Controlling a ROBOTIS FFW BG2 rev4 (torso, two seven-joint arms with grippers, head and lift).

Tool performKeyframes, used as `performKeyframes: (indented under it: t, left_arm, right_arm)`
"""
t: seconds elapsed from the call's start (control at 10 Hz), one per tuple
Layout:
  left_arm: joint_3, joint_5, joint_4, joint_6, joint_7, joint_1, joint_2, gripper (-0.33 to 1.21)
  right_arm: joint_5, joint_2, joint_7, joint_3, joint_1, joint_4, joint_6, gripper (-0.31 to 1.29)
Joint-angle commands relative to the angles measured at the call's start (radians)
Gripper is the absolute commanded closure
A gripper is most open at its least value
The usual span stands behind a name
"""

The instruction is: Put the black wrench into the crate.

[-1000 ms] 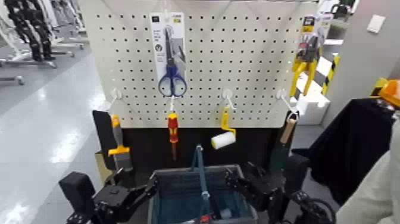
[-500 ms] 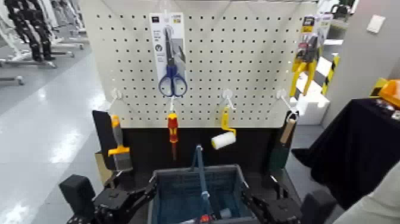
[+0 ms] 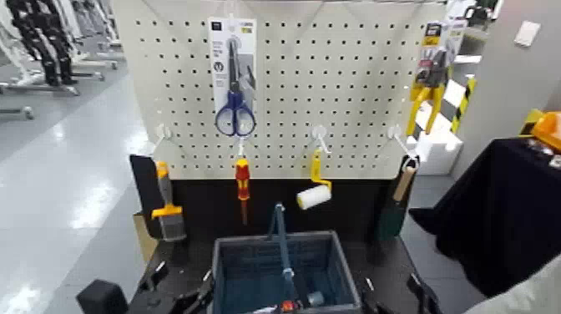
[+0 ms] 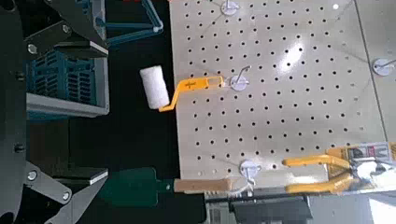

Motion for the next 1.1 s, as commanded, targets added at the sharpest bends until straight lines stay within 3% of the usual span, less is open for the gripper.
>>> performKeyframes:
  t: [0.1,0.4,1.1]
  left_arm:
    - [0.022,-0.006,-0.003,-0.031,0.001,0.059,-0.026,0.14]
    - [0.019,-0.023,-0.021,-0.024,-0.002,0.073,-0.013,0.14]
    - [0.019,-0.026,-0.020,-0.004,-0.001,0.059,-0.018,0.14]
  right_arm:
    - [0.028,-0.002,-0.063,0.016,0.099,-0.046,-0.014,0.38]
    - [0.030,-0.015,-0.065,0.028,0.107,-0.052,-0.012,0.38]
    - [0.047,-0.014,-0.074,0.029,0.099,-0.059,0.011,0.38]
